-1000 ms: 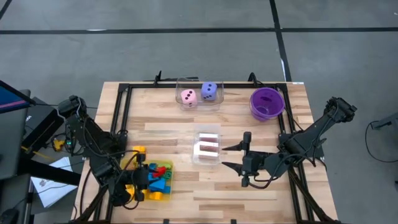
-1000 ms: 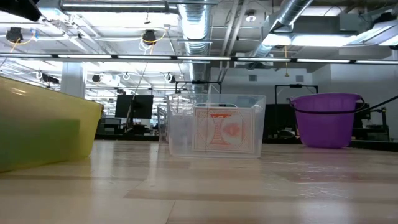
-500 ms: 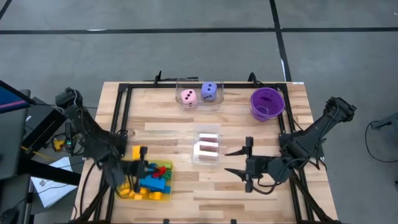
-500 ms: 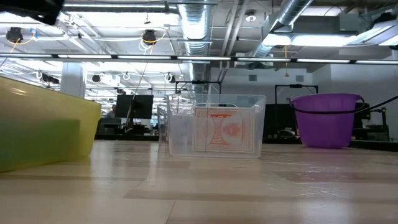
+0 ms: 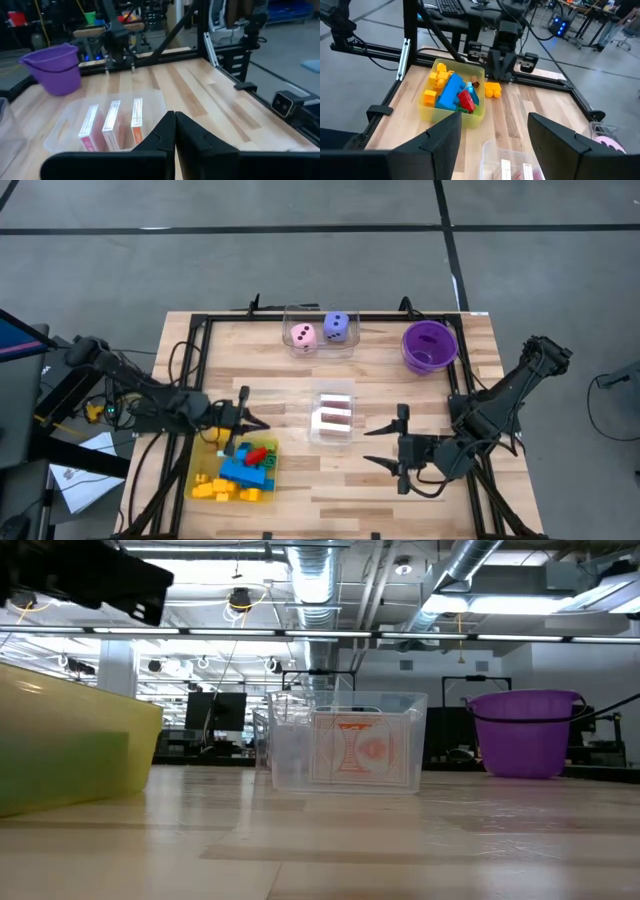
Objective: Pick & Place Toys
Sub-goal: Return to Home Position
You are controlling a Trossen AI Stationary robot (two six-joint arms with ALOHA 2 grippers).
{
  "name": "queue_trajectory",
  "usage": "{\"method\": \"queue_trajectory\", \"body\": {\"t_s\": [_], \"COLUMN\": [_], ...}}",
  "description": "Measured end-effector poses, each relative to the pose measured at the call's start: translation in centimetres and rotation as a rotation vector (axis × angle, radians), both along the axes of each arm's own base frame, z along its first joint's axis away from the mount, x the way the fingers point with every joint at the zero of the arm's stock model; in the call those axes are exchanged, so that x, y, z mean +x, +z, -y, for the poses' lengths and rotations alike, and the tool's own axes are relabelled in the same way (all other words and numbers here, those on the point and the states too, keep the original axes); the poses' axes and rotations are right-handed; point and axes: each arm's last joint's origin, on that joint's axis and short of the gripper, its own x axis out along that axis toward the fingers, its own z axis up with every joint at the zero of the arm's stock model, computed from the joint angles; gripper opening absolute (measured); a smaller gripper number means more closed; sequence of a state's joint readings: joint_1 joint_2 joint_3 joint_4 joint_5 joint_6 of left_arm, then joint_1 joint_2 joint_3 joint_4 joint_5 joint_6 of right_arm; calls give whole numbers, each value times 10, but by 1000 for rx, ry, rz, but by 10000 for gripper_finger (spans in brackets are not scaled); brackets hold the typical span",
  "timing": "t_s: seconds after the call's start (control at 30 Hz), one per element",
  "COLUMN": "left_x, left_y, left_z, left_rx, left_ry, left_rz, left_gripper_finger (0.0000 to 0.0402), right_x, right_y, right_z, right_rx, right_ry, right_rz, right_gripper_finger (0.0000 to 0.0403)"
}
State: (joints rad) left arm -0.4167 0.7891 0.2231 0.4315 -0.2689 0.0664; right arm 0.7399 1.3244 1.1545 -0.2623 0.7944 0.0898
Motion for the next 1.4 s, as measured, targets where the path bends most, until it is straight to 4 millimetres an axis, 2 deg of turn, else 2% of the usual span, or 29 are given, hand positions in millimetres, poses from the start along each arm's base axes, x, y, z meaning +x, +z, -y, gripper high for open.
{"method": "queue_trajectory", "body": {"t_s": [0.1,0.3,0.43,0.53,0.83,1.4], "left_x": [6,14,15,9,-21,-46], "left_y": [-6,-26,-33,-31,-42,-27], "left_z": [-10,-31,-35,-35,-40,-50], "left_rx": [-5,-49,-56,-73,-88,-47], "left_ry": [5,136,46,-41,-2,-34], "left_rz": [-6,-90,-121,-74,27,149], "left_gripper_finger": [1,0,0,0,0,0], "right_x": [0,-2,-2,-3,-10,-17], "right_y": [-1,-3,-3,-3,-3,-3], "right_z": [0,-3,-4,-5,-13,-19], "right_rx": [20,26,25,24,19,-1], "right_ry": [-5,0,4,8,34,19], "right_rz": [-2,-12,-12,-13,-12,4], "right_gripper_finger": [221,221,221,221,221,221]}}
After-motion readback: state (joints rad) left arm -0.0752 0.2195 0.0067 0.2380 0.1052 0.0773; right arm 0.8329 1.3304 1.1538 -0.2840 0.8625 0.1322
